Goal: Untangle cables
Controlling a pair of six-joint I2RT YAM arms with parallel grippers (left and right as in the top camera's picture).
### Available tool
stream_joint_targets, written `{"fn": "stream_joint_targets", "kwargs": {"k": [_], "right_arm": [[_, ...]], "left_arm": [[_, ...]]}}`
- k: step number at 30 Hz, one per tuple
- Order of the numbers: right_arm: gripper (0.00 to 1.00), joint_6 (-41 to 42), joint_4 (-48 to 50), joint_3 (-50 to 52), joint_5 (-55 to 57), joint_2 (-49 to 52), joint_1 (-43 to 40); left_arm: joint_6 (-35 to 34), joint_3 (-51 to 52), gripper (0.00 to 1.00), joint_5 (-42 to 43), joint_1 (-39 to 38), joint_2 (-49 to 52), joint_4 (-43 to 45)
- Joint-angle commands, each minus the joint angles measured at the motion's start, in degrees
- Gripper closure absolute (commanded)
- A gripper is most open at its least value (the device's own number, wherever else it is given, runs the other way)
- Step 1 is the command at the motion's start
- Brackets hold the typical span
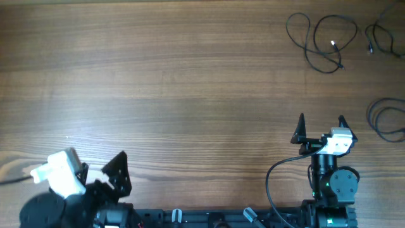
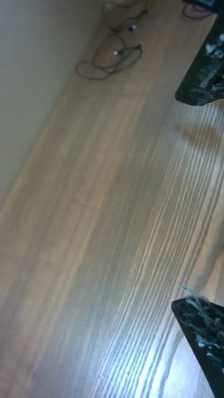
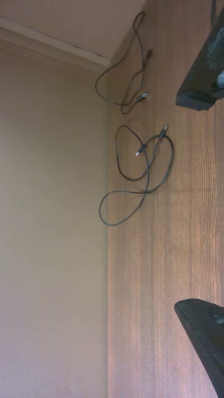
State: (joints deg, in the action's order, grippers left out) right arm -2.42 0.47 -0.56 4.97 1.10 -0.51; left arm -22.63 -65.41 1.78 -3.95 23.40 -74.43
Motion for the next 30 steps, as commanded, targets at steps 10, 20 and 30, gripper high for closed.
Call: {"fn": "stream_joint_targets", "kwargs": {"k": [10,20,30], "right_arm": [[0.00,1.0,0.3,0.3,-0.3,-0.9,0.3],[0.00,1.0,0.3,0.3,-0.3,-0.9,0.3],[0.00,1.0,0.3,0.3,-0.3,-0.9,0.3]], "left_arm": [[-0.3,3.7,0.00,1.0,4.7,-16.2,-1.8],[-0.1,16.4,0.00,1.6,5.7,-23.2,12.8],[8.5,31.0,0.00,4.0,5.7,-23.2,31.6]]}}
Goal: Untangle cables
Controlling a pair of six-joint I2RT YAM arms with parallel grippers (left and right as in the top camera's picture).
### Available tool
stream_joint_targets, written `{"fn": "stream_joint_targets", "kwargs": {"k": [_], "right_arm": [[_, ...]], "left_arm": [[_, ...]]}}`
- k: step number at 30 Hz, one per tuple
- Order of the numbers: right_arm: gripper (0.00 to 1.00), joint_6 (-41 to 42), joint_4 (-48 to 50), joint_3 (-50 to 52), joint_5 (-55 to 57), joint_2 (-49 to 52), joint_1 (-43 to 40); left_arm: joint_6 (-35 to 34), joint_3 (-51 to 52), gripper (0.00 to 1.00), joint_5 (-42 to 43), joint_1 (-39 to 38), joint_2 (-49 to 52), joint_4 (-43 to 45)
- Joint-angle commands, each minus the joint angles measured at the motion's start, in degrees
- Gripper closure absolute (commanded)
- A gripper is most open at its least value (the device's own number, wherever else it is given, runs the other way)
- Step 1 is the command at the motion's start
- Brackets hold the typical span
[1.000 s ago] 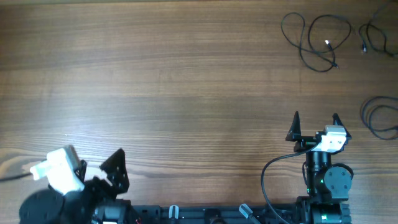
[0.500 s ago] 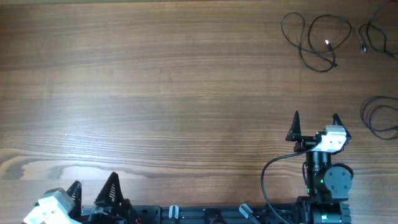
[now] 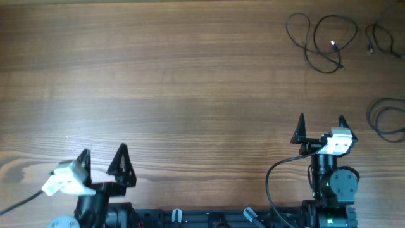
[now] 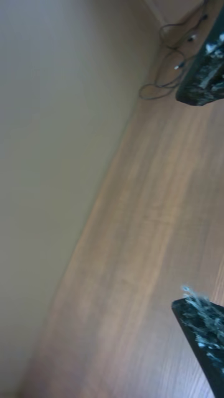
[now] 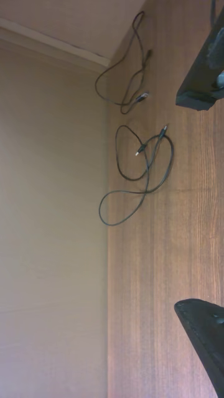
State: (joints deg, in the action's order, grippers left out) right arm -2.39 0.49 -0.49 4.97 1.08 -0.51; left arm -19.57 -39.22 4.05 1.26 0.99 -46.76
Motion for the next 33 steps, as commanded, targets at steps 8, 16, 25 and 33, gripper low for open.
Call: {"fn": "stream_joint_targets", "kwargs": {"k": [8,16,25,33], "right_arm": [[0.00,1.0,0.3,0.2,-0.3,-0.9,0.3],[0.00,1.0,0.3,0.2,-0.3,-0.9,0.3],[0.00,1.0,0.3,0.2,-0.3,-0.9,0.3],[0.00,1.0,0.3,0.2,-0.3,-0.9,0.3]], "left_arm": [[6.7,18.0,0.00,2.0,0.5,-0.8,18.6],[10.2,30.2,0.00,3.2,0.5,-0.8,34.7],[17.4,38.5,0.00,8.6,0.5,-0.8,45.4],[21.9,38.9,0.00,9.0,0.5,-0.8,43.3]]}}
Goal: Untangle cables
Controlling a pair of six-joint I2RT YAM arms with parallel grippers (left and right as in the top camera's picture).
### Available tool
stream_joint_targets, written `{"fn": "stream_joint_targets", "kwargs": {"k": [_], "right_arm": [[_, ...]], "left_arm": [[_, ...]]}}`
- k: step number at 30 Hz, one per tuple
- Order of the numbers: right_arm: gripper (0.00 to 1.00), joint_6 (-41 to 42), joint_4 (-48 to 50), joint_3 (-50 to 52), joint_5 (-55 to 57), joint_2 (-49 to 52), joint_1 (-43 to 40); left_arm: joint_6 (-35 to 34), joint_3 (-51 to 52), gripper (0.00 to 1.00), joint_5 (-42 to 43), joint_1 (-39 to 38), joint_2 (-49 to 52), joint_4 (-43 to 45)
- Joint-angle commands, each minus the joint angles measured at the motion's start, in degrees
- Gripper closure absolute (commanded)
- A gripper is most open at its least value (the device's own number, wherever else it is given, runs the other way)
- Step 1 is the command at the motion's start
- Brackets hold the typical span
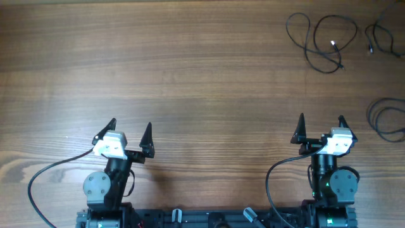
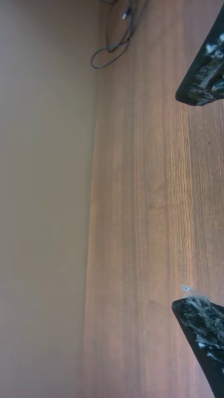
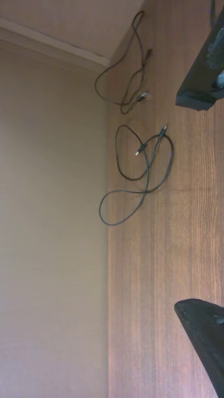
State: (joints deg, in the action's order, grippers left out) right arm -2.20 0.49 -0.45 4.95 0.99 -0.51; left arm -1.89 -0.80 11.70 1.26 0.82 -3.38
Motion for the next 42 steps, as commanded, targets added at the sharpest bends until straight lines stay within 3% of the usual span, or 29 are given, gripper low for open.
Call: {"fn": "stream_joint_targets", "kwargs": {"k": [1,42], "right_arm": [[0.00,0.8,0.3,0.2,-0.3,-0.8,0.3],[0.00,0.8,0.3,0.2,-0.3,-0.8,0.3]], "left_arm": [[4.3,0.5,0.00,1.4,0.5,-0.6,-0.1],[3.1,0.5,0.00,1.3,0.4,-0.5,0.2]]}}
